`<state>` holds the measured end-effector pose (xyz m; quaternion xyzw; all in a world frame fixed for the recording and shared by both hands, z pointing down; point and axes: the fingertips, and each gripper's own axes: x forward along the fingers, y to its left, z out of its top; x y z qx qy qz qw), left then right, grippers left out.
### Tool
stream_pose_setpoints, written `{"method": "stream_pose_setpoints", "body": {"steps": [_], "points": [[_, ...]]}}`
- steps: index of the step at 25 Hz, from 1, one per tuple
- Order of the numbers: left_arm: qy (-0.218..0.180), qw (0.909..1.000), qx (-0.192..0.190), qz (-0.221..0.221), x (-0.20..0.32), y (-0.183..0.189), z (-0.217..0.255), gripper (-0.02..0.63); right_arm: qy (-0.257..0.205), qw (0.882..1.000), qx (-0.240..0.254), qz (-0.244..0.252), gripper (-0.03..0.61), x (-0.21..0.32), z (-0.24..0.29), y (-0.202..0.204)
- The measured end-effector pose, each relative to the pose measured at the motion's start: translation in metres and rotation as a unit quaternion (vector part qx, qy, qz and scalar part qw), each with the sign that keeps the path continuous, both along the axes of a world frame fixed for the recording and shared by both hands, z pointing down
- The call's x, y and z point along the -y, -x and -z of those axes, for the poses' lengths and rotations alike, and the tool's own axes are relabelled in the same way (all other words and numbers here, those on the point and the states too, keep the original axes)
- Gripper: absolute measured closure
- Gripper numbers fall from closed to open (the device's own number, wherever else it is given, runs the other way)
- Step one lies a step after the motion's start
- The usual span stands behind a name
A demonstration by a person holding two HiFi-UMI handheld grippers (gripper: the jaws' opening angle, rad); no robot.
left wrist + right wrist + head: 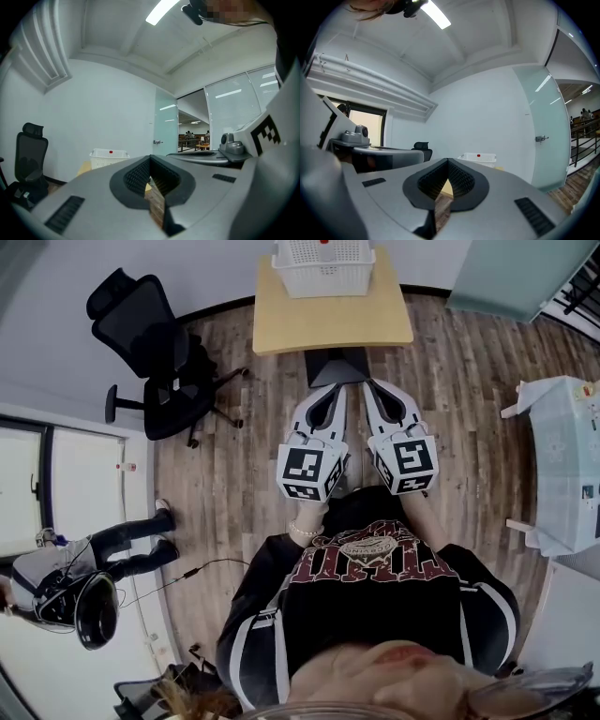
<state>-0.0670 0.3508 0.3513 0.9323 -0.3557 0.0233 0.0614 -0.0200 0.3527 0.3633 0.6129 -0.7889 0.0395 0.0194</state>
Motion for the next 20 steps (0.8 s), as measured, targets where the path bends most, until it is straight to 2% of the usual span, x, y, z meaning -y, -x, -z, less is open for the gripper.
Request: {"method": "stream_pose_setpoints", "body": {"steps": [10, 20], "points": [[0.003, 0.9996, -0.012, -0.024, 0.043, -0.012, 0.001, 0.574, -0.006, 1.000, -0.004, -0.021, 0.561, 0.042, 0.005, -0.007], [-0.005, 0.9991, -0.015, -0.040, 0.110, -0.010, 0.006, 0.574, -0.017, 0.999, -0.021, -0.037, 0.561, 0.106, 0.013, -0.004]]}}
